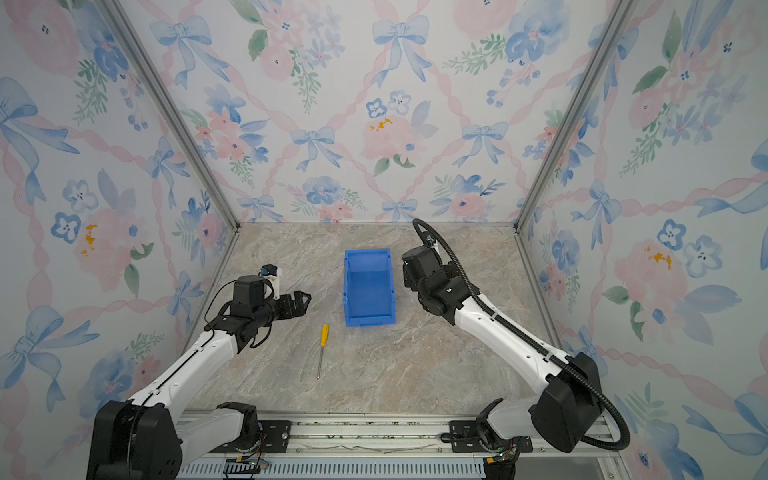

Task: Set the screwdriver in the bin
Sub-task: 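Reach the left gripper over the yellow screwdriver while the right arm nears the bin, then close the left gripper on the yellow screwdriver handle and lift it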

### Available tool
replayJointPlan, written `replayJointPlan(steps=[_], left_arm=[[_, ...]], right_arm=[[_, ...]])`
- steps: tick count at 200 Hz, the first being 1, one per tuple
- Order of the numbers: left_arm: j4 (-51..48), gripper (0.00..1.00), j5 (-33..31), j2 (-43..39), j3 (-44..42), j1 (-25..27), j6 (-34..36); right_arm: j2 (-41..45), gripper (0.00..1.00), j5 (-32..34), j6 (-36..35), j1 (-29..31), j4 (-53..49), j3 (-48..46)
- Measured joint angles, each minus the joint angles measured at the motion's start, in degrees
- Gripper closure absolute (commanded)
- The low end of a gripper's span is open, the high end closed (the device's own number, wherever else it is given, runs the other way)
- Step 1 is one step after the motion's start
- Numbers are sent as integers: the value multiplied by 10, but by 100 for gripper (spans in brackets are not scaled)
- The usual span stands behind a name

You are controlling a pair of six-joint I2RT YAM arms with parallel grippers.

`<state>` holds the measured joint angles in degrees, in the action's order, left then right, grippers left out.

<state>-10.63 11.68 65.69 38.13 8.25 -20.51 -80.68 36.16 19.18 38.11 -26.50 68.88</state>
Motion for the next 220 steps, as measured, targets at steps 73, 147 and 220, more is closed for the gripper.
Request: replayJointPlan(steps=[73,147,220], left_arm=[[-73,5,-39,58,19,91,-45],[-97,17,-123,130,26,176,-85],[-105,32,-176,195,49,223,-123]], right_arm=[[-74,3,-100,13,42,-10,37],[-70,3,-176,-14,52,-9,31],[-9,3,-231,-42,35,-5,-17]])
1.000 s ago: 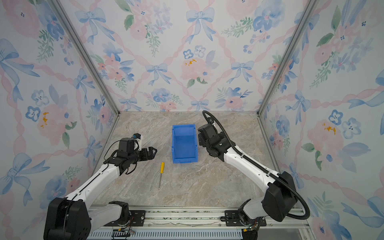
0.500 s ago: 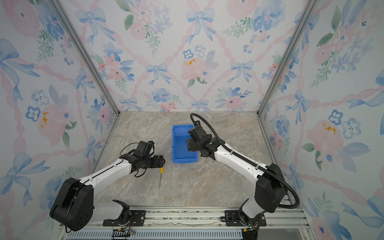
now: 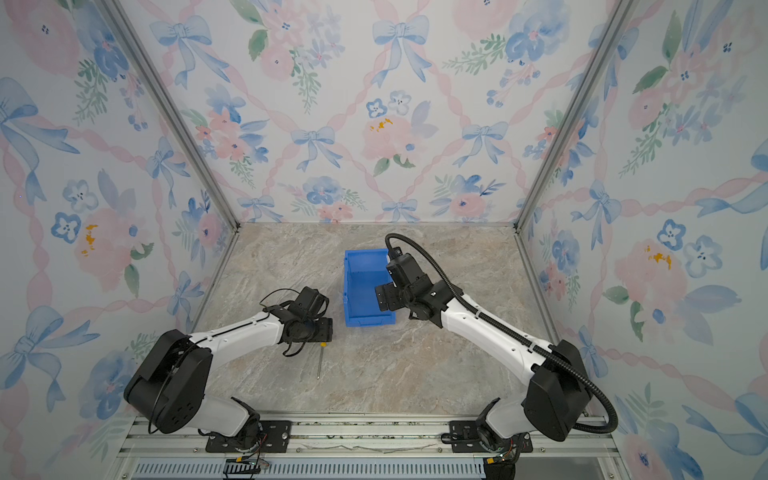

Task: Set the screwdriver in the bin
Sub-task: 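Close the left gripper on the yellow screwdriver handle and lift it, then carry the screwdriver with the left gripper over the blue bin and lower it inside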

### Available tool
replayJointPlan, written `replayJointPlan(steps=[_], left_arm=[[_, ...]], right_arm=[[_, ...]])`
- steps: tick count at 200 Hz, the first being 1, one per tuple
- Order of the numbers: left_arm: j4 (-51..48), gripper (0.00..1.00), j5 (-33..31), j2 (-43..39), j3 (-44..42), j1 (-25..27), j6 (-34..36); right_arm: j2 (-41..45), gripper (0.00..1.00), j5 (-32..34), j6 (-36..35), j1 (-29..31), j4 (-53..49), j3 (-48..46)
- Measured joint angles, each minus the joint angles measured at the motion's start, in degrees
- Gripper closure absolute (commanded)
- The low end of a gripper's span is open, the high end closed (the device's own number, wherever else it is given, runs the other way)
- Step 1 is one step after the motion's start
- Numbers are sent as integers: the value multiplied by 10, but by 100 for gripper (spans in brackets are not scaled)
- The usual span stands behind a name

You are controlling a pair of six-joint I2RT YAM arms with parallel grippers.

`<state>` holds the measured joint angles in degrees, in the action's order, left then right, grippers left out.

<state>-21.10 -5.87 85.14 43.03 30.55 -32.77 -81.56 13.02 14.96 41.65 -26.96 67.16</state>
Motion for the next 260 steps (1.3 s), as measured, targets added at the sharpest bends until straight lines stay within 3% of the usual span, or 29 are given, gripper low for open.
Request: replayJointPlan(steps=[50,99,136,158,224,260], left_arm=[[-10,46,-42,28,9,34,-22],[-16,74,-68,46,24,45,-50],[-16,85,-70,47,25,50,-61],[-16,100,-70,46,25,50,-65],[-51,100,-62,0,28,55,-80],[-101,100,-73,-38,104,71,-79]], right_arm=[[71,3,-23,-5,-39,1,-61],[100,3,-38,-5,-69,2,-82],[101,3,-49,-9,-80,2,-83],[101,3,-58,-13,-90,7,-84],[126,3,-95,-31,-132,10,-96],[158,3,-108,-40,-149,10,-99]])
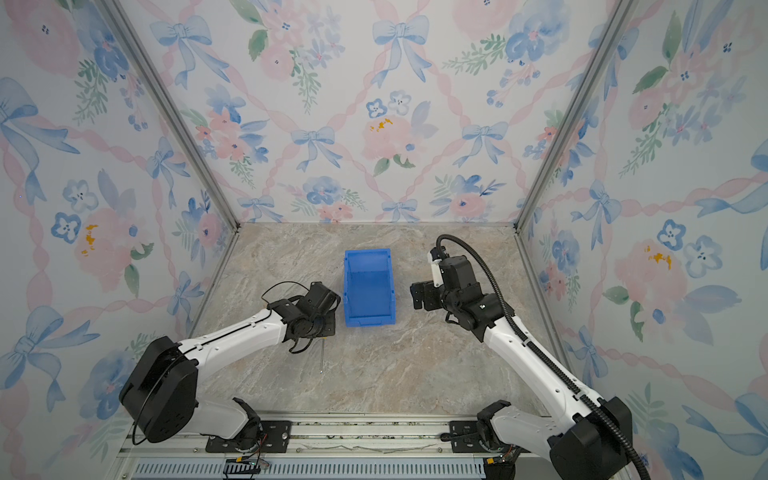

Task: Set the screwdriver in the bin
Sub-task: 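Carry the screwdriver with the left gripper over the blue bin and lower it inside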

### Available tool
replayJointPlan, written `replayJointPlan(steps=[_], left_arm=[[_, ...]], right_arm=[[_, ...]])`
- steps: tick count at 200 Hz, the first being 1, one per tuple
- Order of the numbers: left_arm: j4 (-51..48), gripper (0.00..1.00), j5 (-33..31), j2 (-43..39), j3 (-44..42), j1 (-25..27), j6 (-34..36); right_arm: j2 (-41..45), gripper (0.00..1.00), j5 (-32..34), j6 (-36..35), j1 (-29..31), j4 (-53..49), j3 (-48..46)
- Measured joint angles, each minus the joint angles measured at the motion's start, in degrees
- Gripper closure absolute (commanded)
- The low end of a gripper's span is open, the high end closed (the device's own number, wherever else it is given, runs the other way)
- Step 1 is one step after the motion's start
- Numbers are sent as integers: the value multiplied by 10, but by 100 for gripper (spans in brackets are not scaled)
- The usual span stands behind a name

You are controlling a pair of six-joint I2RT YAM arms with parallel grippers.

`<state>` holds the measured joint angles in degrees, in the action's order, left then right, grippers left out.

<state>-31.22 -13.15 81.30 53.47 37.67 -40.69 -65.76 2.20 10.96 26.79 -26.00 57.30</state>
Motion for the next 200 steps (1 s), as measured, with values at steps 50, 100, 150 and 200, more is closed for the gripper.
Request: replayJointPlan(steps=[50,100,150,200], left_arm=[[-23,100,0,3,120,14,-1],[-25,100,5,118,270,17,2],[-26,100,2,247,373,17,6],[-28,100,-22,333,430,17,3]], right_arm=[[2,3,-5,-4,-5,-4,-7],[7,3,-5,-10,-18,-4,-14],[17,3,-5,-10,-29,-10,-24],[17,3,-5,-11,-32,-10,-24]])
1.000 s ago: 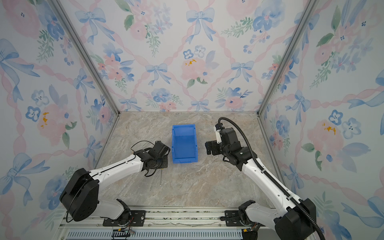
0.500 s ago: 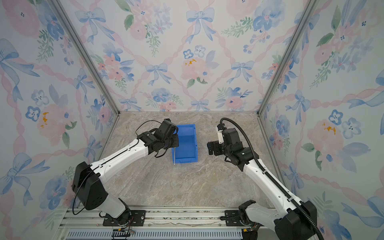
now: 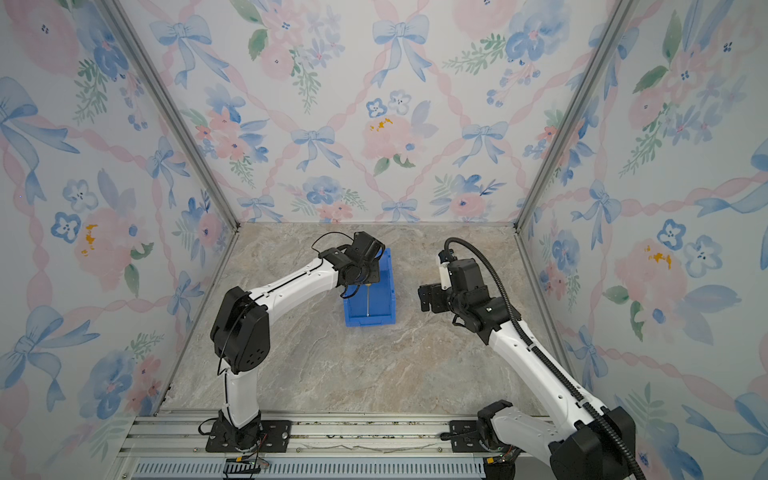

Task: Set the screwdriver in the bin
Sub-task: 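Carry the screwdriver with the left gripper over the blue bin and lower it inside, then open the left gripper to release the screwdriver into the blue bin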

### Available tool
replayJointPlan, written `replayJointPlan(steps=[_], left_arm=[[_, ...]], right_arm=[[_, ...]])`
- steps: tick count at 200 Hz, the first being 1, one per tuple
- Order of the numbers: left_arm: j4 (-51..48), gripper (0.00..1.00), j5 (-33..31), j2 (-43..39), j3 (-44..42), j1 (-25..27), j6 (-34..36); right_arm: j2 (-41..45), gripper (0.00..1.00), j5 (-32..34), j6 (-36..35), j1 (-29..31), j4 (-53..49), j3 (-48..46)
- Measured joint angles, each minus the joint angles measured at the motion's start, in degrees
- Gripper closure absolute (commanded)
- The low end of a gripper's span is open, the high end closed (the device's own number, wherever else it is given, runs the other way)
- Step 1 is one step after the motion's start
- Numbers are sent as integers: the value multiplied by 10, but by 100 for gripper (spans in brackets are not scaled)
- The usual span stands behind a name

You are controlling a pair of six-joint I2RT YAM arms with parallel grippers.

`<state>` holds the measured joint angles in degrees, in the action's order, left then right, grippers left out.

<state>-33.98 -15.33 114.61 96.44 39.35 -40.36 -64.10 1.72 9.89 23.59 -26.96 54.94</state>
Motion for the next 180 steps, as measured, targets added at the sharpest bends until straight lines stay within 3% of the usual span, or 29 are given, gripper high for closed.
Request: replayJointPlan(steps=[180], left_arm=[[0,99,-28,127,60,-7,-24]], right_arm=[[0,3,0,-1,-3,1,-6]])
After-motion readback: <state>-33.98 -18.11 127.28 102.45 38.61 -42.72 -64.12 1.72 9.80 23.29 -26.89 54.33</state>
